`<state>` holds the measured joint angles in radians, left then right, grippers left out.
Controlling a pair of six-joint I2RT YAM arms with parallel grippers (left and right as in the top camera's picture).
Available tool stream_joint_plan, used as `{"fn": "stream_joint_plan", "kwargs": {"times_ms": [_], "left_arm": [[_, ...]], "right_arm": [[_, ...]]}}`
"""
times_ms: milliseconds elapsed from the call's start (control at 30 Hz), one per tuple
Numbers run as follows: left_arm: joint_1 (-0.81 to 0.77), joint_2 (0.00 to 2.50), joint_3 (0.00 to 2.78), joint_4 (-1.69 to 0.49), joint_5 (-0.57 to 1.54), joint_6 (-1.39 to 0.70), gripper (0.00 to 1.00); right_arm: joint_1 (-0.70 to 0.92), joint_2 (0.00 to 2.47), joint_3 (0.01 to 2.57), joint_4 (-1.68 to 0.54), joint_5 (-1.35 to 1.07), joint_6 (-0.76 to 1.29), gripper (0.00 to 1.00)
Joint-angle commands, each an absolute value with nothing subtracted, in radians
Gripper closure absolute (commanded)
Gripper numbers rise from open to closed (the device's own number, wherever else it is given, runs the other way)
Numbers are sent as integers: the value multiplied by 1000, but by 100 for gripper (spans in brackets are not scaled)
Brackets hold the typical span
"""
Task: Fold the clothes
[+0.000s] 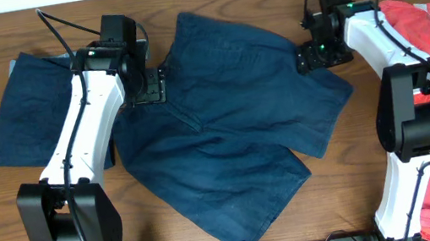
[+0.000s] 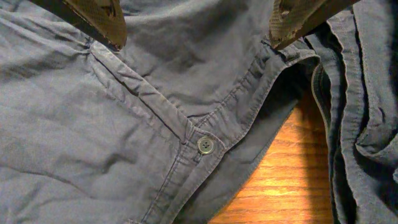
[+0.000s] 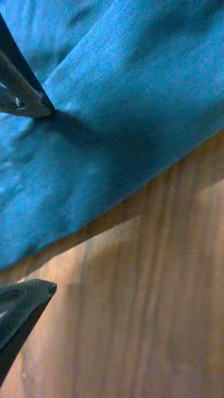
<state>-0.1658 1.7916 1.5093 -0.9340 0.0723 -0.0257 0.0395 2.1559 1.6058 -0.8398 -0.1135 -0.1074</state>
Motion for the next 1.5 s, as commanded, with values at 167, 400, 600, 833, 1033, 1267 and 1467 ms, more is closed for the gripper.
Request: {"fn": "stream_joint_plan", "kwargs": {"times_ms": [167,400,600,833,1033,1267,1467], "left_arm": [[-163,1802,1495,-917,71,-26,25],[-163,1802,1495,-903,71,-26,25],[-163,1802,1495,-911,71,-26,24],[-163,1802,1495,-910,71,-26,24],[-163,1802,1495,-911,71,-26,24],[-163,1802,1495,-904,71,-26,24],[-163,1802,1495,-903,71,-26,23]], "right_arm": [[20,2129,1526,-720,27,-106,99],[-59,2128,1583,-487,88,31,99],[-109,2117,1689,-742,-249,-169,46],[-83,2118,1617,-1046,-356,-355,29],[-54,2119,1446,-876,-241,-270,34],[-64,2117,1422,-743,-147,-186,99],[-106,2117,1593,-636,-113,-126,99]]}}
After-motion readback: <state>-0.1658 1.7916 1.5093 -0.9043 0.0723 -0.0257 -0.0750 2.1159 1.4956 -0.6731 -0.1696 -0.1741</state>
